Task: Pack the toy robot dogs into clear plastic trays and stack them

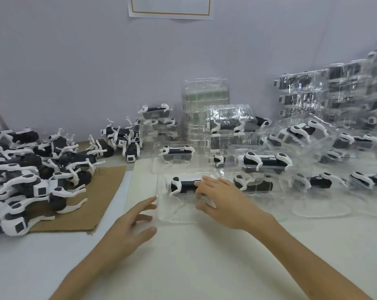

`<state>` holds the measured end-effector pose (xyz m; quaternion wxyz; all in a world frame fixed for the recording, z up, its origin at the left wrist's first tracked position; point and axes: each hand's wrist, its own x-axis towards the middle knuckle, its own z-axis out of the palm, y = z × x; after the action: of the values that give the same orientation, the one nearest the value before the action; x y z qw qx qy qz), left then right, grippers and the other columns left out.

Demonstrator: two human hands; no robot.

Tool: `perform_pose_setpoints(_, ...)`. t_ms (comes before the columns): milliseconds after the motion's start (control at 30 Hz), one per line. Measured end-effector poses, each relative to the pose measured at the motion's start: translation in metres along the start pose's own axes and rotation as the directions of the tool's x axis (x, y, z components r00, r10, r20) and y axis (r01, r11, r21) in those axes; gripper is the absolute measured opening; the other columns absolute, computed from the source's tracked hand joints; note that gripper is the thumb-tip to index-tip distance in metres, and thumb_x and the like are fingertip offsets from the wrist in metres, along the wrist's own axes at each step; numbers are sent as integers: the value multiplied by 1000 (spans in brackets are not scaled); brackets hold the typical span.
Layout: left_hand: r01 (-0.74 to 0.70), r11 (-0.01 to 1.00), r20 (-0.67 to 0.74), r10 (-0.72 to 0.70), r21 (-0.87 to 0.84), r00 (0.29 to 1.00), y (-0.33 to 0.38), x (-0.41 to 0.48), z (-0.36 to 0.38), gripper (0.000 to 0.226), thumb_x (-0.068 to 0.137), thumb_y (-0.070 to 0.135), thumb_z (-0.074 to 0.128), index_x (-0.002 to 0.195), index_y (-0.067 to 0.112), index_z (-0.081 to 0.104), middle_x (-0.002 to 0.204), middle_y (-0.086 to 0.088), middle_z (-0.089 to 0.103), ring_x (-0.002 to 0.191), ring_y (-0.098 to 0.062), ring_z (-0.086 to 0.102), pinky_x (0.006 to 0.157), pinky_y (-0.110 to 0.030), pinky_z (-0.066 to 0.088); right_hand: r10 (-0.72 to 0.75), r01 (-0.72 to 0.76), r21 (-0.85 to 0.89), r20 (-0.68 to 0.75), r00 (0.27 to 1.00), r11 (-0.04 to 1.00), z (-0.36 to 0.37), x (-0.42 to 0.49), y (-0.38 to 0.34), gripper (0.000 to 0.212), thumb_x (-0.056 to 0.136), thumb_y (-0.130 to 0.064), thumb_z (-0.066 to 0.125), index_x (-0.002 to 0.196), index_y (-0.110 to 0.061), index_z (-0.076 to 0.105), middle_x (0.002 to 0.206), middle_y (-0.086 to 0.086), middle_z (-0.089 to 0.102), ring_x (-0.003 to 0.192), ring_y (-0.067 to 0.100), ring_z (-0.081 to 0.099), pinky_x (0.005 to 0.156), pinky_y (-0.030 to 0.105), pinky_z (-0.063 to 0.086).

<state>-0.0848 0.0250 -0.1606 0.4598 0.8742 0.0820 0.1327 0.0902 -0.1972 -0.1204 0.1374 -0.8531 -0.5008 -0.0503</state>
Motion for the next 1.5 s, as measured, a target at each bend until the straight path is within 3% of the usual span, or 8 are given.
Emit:
perform_pose_setpoints(367, -54, 998, 30, 53, 14, 998, 14, 17, 23, 55, 91, 16, 69, 131, 47, 46, 120, 36, 55, 114, 1, 58, 98, -25, 45, -18, 17, -15, -67, 998, 1000, -21, -33, 17, 37, 99, -40, 56, 134, -29, 52, 152, -15, 41, 147, 3, 22, 122, 22, 4)
perform_pose_setpoints(567, -44, 999, -14, 44, -20, 999, 1, 16, 26, 47, 93, 8, 66, 125, 40, 52, 120, 32, 58, 110, -2, 61, 100, -30, 46, 13, -108, -134, -564, 825, 985, -75, -94, 8, 60, 80, -45, 71, 136, -33, 51, 150, -8, 43, 139, 16, 38, 118, 33, 16)
perform_pose_setpoints(700, -37, 999, -46, 35, -36, 998, 0, 17, 30, 47, 92, 4, 66, 123, 36, 53, 119, 31, 59, 107, -3, 62, 98, -31, 47, 499, -568, -192, -312, 809, 801, -106, -114, 47, 62, 90, -41, 66, 147, -35, 41, 156, -6, 36, 144, 22, 32, 115, 45, 27)
perform_pose_setpoints(900, -47, 999, -49, 46, -16, 998, -1, 16, 32, 45, 94, 6, 63, 122, 39, 53, 119, 34, 58, 108, 0, 61, 97, -27, 44, 406, -469, -110, -358, 841, 876, -108, -119, 71, 33, 92, -15, 66, 117, -36, 67, 103, -13, 69, 96, 18, 61, 77, 39, 52)
perform_pose_setpoints(1067, -39, 999, -41, 39, -12, 998, 0, 14, 33, 44, 94, 5, 62, 122, 38, 52, 118, 35, 57, 109, 1, 60, 97, -23, 43, 222, -315, -100, -517, 827, 944, -113, -115, 71, 29, 85, -6, 72, 104, -28, 68, 75, -30, 56, 48, -7, 47, 52, 19, 33)
perform_pose_setpoints(1233, -45, 999, -41, 45, -4, 998, 0, 14, 32, 44, 94, 5, 61, 123, 37, 52, 119, 34, 57, 109, 1, 60, 97, -25, 43, 104, -194, -101, -566, 818, 976, -110, -92, 74, 26, 88, -2, 70, 108, -20, 67, 91, -5, 74, 50, -6, 47, 54, 17, 32)
perform_pose_setpoints(1400, -52, 999, -40, 52, 2, 998, 0, 13, 32, 43, 95, 6, 60, 123, 37, 52, 118, 35, 57, 111, 2, 60, 97, -22, 43, 332, -344, -87, -130, 934, 935, -107, -75, 85, 32, 99, -12, 55, 122, -33, 60, 113, -6, 67, 87, 12, 62, 79, 35, 51)
perform_pose_setpoints(1500, -58, 998, -46, 58, -4, 997, -2, 14, 32, 42, 95, 5, 61, 121, 36, 53, 121, 35, 57, 110, 4, 60, 95, -14, 42, 321, -305, 104, -206, 924, 947, -108, -77, 86, 44, 94, -1, 53, 126, -30, 61, 123, -9, 63, 61, 11, 60, 65, 29, 53)
